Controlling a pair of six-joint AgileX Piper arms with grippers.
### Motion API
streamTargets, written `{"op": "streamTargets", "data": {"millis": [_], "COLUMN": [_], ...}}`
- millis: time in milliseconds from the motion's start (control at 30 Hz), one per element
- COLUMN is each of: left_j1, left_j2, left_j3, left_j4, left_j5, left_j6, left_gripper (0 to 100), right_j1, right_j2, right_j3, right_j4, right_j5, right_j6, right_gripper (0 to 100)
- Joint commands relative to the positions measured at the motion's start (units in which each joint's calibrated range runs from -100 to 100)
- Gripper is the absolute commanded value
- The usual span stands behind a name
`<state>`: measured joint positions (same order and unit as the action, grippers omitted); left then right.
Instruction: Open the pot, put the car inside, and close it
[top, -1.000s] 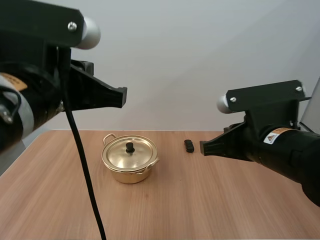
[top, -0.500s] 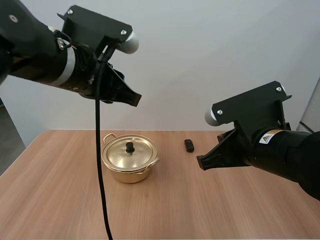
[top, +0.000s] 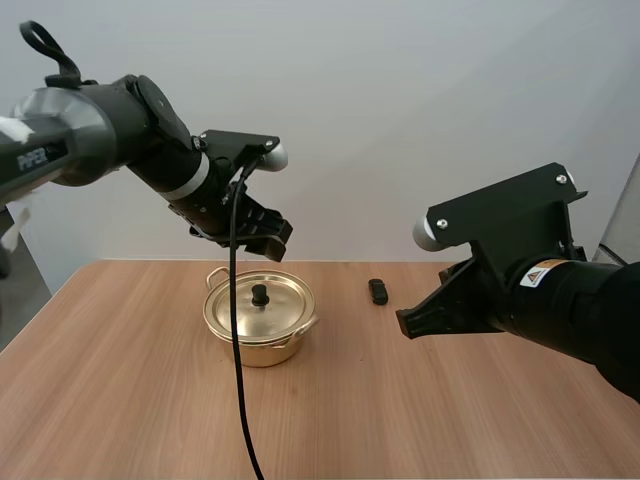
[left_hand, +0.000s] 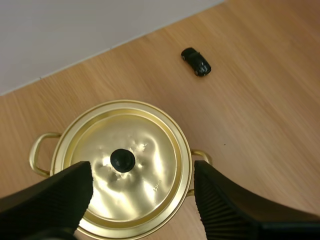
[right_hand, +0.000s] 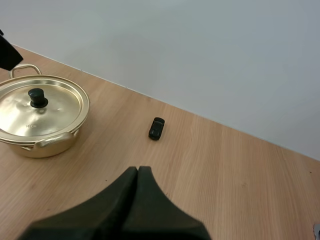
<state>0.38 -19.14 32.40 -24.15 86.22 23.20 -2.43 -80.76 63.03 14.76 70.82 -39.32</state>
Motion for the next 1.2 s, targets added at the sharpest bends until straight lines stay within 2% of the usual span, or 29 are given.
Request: {"op": "streamTargets", "data": {"millis": [0,333,567,800,1100,1167], "left_j1": [0.02,0.02,0.02,0.02,0.02,0.02], "left_j2": [4.7,8.5,12.9,15.0,17.8,18.1], "left_j3": [0.0,0.0,0.0,0.0,0.0,0.0], "left_j4": [0.1,0.8,1.2,2.4,3.1,3.1], "left_j5": [-2.0,-10.4,-11.4,-11.0,-10.8,-11.0], "left_j6": [0.1,1.6,2.2,2.2,2.3,2.4], "left_gripper": [95,94,94,84,84,77], "right_j1": [-0.1,-0.4,-0.8,-0.9,-1.5,-1.5], "right_j2": [0.0,0.0,0.0,0.0,0.0,0.0], "right_j3": [0.0,0.0,0.0,0.0,0.0,0.0], "right_j4": [0.0,0.0,0.1,0.1,0.1,0.1], "right_j5": [0.0,0.1,0.7,0.9,1.1,1.1], "right_j6": [0.0,0.0,0.0,0.0,0.0,0.0], "right_gripper": [0,0,0,0,0,0]}}
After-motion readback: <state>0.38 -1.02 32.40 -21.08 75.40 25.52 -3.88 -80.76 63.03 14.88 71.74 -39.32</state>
